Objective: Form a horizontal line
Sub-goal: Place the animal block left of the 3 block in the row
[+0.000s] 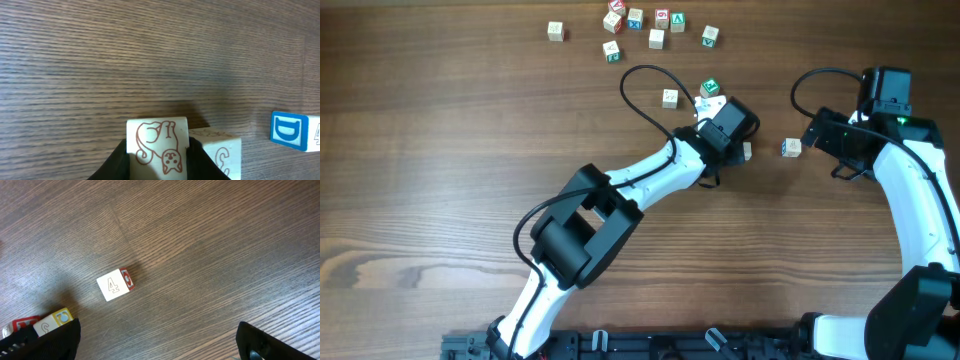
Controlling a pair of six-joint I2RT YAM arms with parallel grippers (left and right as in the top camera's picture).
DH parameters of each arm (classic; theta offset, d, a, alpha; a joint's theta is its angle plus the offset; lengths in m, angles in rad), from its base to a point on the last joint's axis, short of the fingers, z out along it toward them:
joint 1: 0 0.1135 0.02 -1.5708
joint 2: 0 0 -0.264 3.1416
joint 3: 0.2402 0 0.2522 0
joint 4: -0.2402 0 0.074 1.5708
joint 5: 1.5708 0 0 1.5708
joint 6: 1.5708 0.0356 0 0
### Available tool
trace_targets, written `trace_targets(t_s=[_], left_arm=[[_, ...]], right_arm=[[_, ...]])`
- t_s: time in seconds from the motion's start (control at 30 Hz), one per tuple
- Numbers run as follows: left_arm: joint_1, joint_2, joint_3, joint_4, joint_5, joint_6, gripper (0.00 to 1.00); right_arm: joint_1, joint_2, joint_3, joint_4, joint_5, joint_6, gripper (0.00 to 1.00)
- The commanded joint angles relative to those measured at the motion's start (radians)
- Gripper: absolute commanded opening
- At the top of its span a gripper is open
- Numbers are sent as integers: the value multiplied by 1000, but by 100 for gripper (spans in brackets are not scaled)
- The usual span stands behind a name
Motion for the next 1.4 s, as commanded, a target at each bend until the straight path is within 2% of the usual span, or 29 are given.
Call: trace_targets(t_s=[0.0,0.7,0.87,0.93,1.03,1.1,1.17,1.27,1.37], left_arm=[[-27,62,-16,2,11,-1,19],[-52,62,-16,39,11,-2,15],[-68,62,-16,61,10,-2,15],[-68,62,-16,63,10,-2,15],[-68,62,-16,63,3,-2,15],[-68,62,-16,63,3,-2,15],[-68,62,-16,64,3,-2,15],[-68,62,-16,63,-5,-2,16],[-68,62,-16,62,-5,-2,16]], right_arm=[[-5,6,5,-3,21,11,100],[-8,6,5,-8,43,14,100],[-56,11,5,8,48,38,100],[-84,21,5,16,55,40,90],[-134,46,5,41,46,40,64],[-149,76,5,61,22,36,32],[-150,115,5,83,-43,-3,14],[-149,184,5,107,-156,-63,4],[-150,257,5,113,-128,-68,4]])
